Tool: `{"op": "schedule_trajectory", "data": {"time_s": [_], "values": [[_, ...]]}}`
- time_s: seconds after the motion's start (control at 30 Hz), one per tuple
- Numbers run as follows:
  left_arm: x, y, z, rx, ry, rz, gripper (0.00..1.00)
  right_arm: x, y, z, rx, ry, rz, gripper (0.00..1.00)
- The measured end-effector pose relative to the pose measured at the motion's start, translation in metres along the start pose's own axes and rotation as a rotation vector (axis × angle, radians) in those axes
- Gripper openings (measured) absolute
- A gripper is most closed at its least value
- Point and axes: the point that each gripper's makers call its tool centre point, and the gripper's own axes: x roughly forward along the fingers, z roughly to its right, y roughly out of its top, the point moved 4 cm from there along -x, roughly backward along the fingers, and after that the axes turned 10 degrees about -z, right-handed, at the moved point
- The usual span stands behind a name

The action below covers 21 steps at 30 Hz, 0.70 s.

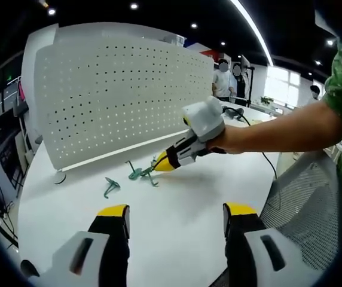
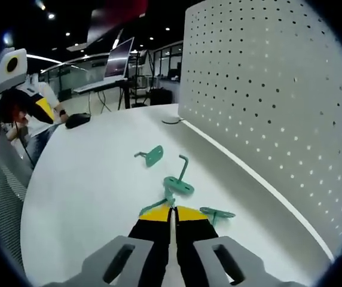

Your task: Insert the hook assembly into the mounting plate slot until the hook locks in place.

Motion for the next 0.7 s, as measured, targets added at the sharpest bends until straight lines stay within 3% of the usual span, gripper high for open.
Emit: {"op": "schedule_trajectory", "data": {"time_s": [0.27, 0.7], "values": [[0.000, 0.000, 0.000, -0.005, -0.002, 0.004, 0.65, 0.000, 0.010, 0.003, -0.013, -0.010, 0.009, 0.01], [0.000, 0.000, 0.000, -0.010, -0.008, 0.008, 0.64, 0.009, 0.004, 0.002, -0.049, -0.031, -0.031, 0.03]]}}
